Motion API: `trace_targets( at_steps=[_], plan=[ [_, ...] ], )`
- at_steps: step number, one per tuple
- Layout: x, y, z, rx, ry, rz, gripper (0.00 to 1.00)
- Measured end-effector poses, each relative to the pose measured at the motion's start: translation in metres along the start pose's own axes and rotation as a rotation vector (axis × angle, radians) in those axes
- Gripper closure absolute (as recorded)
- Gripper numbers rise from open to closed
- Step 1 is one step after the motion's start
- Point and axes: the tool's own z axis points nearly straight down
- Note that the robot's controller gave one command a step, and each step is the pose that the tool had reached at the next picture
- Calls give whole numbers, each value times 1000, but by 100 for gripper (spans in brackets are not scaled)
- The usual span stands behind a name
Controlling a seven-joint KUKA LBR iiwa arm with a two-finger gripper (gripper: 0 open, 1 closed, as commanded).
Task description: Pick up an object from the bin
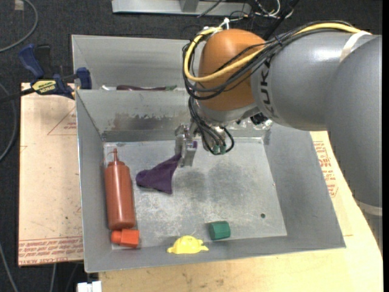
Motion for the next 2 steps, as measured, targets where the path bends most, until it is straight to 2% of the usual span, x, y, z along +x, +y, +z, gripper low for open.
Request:
trace_targets(
  at_steps=[1, 2],
  plan=[
    [-1, -2, -28, 0, 1, -22, 100],
    [1, -11, -83, 0, 1, -69, 100]
  ],
)
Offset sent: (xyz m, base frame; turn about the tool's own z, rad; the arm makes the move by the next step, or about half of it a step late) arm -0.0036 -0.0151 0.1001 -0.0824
